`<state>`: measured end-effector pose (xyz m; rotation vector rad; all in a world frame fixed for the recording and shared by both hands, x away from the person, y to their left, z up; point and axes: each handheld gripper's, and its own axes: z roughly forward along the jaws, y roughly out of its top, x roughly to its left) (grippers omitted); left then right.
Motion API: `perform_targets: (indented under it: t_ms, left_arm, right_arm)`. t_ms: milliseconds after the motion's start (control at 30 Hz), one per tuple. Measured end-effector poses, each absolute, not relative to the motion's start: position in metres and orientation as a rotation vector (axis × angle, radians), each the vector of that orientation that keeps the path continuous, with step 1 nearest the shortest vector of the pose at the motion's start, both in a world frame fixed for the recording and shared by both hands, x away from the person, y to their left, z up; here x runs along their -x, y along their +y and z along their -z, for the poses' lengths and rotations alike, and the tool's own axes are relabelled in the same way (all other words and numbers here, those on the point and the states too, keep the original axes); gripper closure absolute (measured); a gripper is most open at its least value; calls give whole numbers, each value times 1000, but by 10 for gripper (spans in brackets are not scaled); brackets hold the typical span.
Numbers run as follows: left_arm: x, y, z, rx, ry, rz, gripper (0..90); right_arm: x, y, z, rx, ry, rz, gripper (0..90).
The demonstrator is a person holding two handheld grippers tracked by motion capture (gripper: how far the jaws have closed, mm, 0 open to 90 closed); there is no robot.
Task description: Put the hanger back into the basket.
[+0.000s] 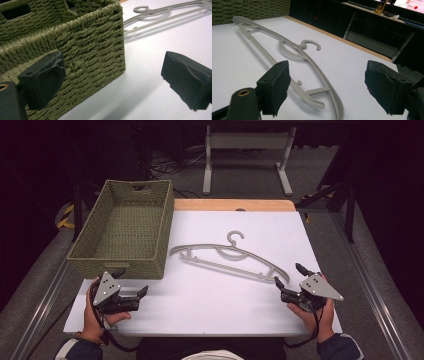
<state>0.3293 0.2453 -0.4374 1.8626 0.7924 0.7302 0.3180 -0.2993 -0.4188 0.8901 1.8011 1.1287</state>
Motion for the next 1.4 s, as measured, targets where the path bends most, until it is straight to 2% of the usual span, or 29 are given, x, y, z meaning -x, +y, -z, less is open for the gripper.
perform_targets:
  t_ms: [567,833,1000,1200,1400]
  left_arm:
    - [-327,242,439,-1896,752,-716,57]
    - [-330,239,442,-1937,736,-669,50]
    - [-330,237,444,-1961,720,-649,47]
    - [-332,236,446,-1981,710,-637,55]
    - [-333,232,448,-2010,693,-617,57]
  right_arm:
    - [-334,-302,406,-949,1878,-1123,227]
    - [-381,-296,395,-992,2136,-1039,209]
    - [-422,-287,401,-1061,2260,-912,286]
    - [-455,-286,420,-1179,2394,-765,313]
    - [-464,-292,432,-1243,2466,-740,519]
